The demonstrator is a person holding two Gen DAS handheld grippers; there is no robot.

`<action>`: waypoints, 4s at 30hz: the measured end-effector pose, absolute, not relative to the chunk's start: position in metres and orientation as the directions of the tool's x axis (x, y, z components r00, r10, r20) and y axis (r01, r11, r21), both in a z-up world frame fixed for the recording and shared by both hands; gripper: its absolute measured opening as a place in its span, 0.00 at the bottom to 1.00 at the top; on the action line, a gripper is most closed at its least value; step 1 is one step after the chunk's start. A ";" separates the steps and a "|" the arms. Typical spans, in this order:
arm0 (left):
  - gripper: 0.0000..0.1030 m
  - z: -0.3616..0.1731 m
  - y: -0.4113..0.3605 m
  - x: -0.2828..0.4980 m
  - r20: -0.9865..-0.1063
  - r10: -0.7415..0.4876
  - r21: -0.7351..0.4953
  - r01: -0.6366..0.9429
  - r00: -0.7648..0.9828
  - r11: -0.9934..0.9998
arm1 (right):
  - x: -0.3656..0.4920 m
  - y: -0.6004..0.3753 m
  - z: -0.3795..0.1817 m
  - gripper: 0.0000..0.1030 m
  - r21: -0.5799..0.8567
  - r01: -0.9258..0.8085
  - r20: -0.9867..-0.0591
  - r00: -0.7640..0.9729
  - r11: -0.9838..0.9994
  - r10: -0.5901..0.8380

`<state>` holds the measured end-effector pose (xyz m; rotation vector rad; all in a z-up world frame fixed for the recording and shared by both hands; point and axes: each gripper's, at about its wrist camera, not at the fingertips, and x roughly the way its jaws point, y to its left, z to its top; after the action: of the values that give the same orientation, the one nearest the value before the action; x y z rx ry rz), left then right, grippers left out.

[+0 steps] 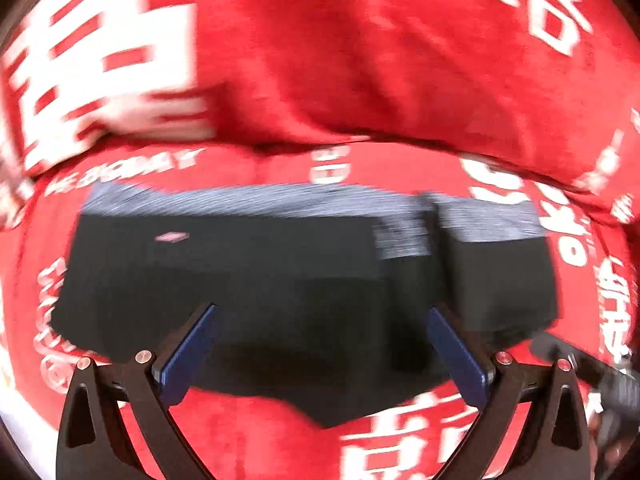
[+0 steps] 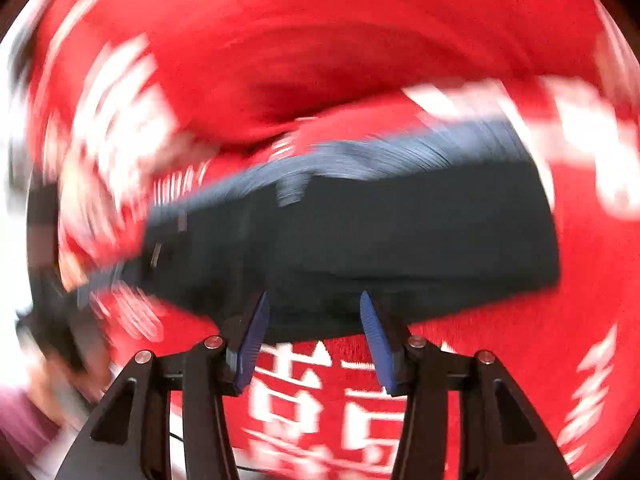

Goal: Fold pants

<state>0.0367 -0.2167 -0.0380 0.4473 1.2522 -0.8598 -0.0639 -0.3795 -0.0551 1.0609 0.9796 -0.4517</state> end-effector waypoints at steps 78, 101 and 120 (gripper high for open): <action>1.00 0.005 -0.233 -0.066 -0.981 0.001 0.134 0.663 0.196 0.737 | -0.175 -0.429 -0.001 0.64 0.393 0.725 -0.919 0.332 0.566 0.212; 1.00 0.021 -0.118 0.027 -0.988 -0.119 -0.001 0.772 0.097 0.635 | -0.068 -0.280 0.035 0.77 0.232 0.771 -0.972 0.212 0.593 0.105; 1.00 -0.034 -0.027 0.089 -0.996 -0.080 -0.035 0.600 0.047 0.799 | 0.024 -0.223 0.054 1.00 0.147 0.667 -0.983 0.178 0.730 0.036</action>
<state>0.0892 -0.0269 -0.0337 0.4501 1.4402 -0.5460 0.0235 -0.2225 0.0537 0.6490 1.3344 -0.4939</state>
